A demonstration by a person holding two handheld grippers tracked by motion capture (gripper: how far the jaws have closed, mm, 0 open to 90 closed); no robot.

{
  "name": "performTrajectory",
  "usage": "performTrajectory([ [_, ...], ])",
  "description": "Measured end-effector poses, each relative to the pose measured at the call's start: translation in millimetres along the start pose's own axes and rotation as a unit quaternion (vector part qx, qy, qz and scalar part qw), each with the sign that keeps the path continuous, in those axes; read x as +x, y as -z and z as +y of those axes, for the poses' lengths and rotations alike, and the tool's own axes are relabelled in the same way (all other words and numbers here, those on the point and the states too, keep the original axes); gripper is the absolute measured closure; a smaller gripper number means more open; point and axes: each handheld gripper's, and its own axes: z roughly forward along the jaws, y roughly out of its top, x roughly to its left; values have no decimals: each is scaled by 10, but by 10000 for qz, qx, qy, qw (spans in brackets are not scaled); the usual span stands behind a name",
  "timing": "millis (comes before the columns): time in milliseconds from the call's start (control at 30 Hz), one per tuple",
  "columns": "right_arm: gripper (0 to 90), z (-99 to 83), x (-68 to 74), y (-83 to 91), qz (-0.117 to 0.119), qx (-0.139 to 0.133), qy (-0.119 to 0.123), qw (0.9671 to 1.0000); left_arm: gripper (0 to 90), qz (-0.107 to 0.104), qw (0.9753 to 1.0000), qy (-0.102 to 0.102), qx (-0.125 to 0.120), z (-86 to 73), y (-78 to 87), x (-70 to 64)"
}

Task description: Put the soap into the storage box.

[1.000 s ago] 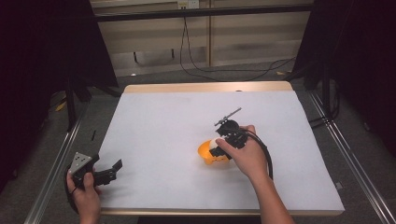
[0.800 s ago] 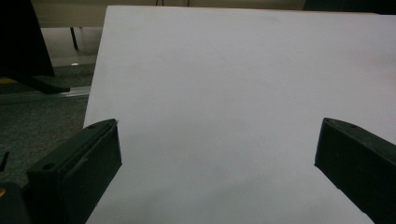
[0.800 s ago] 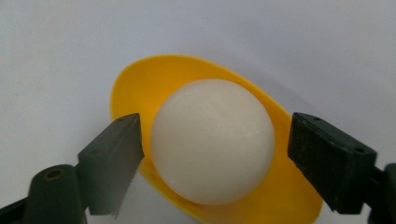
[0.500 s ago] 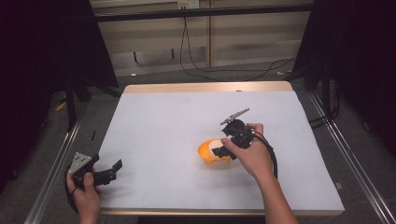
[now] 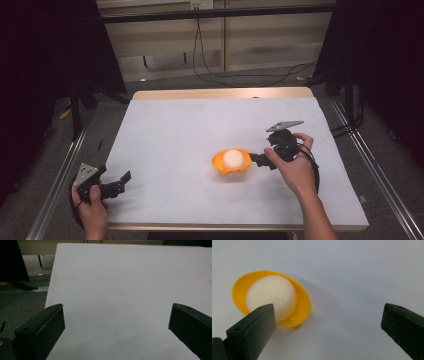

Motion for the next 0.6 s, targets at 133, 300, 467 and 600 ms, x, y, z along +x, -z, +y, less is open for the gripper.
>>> performTrajectory([
  [133,0,-166,-154,75,-126,-8,-162,9998,3,0,10000,1,1,0,0,0],
  [300,0,-365,-319,151,-224,10,-310,9993,3,1,10000,3,-6,-1,0,-3],
  [467,0,-556,-456,218,-342,-14,-484,9982,4,-17,10000,-20,-5,-1,0,-3],
  [600,0,-729,-558,282,-421,-41,-567,9975,4,-23,10000,-27,-13,-1,2,-3],
])
